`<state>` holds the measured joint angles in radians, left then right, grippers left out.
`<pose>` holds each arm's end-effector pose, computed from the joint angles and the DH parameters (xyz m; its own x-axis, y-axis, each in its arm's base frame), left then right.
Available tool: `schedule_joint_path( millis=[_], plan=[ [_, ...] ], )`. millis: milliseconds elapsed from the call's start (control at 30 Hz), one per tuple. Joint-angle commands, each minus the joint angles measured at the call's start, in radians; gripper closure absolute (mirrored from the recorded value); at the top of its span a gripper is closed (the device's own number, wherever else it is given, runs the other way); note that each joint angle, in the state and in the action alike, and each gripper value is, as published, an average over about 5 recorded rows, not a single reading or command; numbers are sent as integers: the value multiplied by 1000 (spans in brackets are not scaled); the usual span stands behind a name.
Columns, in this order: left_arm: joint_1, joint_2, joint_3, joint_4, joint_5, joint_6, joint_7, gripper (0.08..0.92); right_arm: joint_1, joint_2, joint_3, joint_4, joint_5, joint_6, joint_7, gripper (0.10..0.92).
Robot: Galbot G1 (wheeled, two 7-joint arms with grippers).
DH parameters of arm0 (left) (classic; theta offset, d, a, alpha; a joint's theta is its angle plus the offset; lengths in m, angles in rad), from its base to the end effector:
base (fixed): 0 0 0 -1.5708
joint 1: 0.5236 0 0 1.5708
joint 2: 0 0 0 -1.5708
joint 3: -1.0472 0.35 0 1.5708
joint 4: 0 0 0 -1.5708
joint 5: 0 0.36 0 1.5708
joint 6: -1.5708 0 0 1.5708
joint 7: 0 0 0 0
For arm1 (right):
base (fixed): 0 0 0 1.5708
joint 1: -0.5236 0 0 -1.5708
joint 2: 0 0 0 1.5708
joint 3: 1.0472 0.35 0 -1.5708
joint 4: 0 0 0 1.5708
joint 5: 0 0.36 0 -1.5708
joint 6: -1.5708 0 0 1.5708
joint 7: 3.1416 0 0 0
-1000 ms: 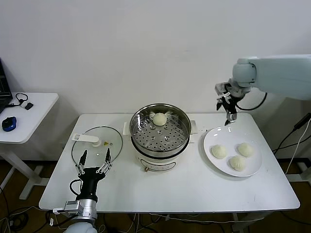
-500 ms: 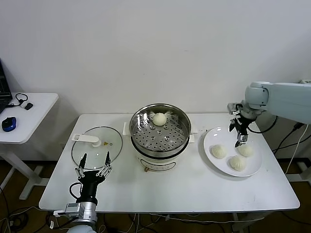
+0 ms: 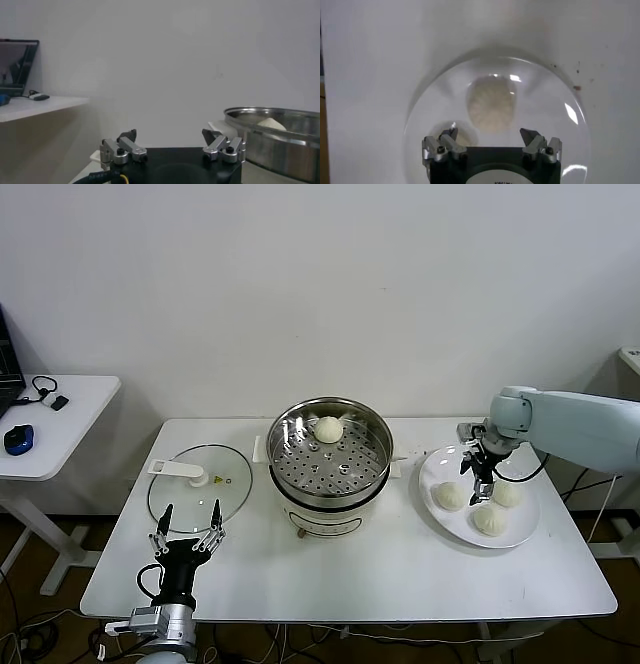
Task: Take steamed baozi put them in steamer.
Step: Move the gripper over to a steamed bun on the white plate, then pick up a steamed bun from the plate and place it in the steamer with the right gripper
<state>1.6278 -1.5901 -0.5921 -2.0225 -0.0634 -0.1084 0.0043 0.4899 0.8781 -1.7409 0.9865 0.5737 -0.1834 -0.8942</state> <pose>0.1642 0.0184 -0.3388 -0.9973 -0.0708 0.0203 -0.0716 0.9966 -0.0415 0.5628 -0.1727 -0.2111 -0.0658 -0.0154 0.9977 -0.9958 0.0655 -0.0646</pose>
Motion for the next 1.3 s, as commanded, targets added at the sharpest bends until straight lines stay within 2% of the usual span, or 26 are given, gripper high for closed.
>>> schedule_joint_path(
  millis=[33,533,933,1033,1300],
  plan=[
    [1,2,0,-3,0,0,1,177,-113,17,97,-68,-22,10,27,203],
    [2,5,-1,-10,-2,3,2,177,-133,27,121,-72,-31,0,41,218],
    [2,5,-6,-12,-1,4,2,177,-65,21,84,-27,-20,-8,25,529],
    [4,6,-9,-14,-1,5,3,177,40,21,5,27,3,-9,9,559],
    [5,8,-7,-28,-2,9,5,177,403,57,-176,219,170,-24,-39,549]
  ],
)
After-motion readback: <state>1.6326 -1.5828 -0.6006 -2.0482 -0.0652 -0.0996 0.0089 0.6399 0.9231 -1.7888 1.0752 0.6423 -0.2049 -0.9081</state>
